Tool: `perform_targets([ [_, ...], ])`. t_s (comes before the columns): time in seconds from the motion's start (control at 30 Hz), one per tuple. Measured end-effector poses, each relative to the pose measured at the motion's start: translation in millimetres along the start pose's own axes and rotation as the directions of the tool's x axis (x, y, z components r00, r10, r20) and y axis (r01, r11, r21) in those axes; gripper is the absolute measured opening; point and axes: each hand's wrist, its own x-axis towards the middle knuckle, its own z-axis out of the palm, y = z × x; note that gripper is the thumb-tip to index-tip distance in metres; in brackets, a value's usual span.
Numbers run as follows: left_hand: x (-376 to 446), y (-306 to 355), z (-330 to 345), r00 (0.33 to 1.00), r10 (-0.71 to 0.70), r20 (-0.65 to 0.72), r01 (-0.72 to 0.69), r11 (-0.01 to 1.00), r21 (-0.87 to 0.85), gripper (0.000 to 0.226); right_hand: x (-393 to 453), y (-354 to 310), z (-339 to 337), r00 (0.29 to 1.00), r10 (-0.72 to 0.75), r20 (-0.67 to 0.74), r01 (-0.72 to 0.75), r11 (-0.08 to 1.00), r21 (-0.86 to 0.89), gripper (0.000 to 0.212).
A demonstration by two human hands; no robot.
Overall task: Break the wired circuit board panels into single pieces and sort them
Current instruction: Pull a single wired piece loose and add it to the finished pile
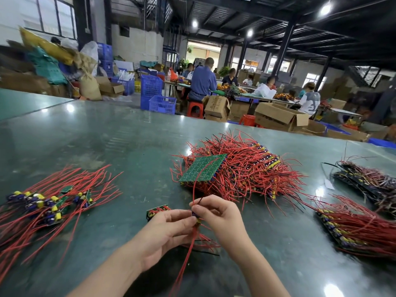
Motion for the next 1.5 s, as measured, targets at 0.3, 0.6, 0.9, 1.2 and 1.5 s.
perform_targets([
  [0.3,-10.2,14.3,-9.5,0.935,-0.099,0.340,0.111,0.994,-0.015,0.042,-5.5,-6.0,1.4,0.934,0.213,0.288,-0.338,0.789,0.513,0.005],
  [0.6,-7.8,9.3,5.7,1.000,0.001,0.027,-0.007,0.973,0.229,0.019,-3.6,-9.5,-4.2,0.994,0.111,0.015,-0.111,0.972,0.206,0.015],
  [0.9,-6.0,3.1,16.1,0.992,-0.118,-0.044,0.125,0.963,0.238,0.033,-0.8,-5.8,0.7,0.999,0.054,-0.003,-0.054,0.998,0.044,0.020],
  [1.2,-6.2,4.3,10.9,1.000,-0.013,-0.010,0.016,0.932,0.363,0.038,1.4,-4.4,-4.2,0.997,0.050,-0.063,-0.047,0.997,0.056,0.019],
  [1.5,-2.6,-0.7,6.6,0.893,0.449,0.030,-0.287,0.518,0.806,0.044,4.7,0.6,-5.2,0.988,0.111,-0.109,-0.109,0.994,0.027,0.019],
])
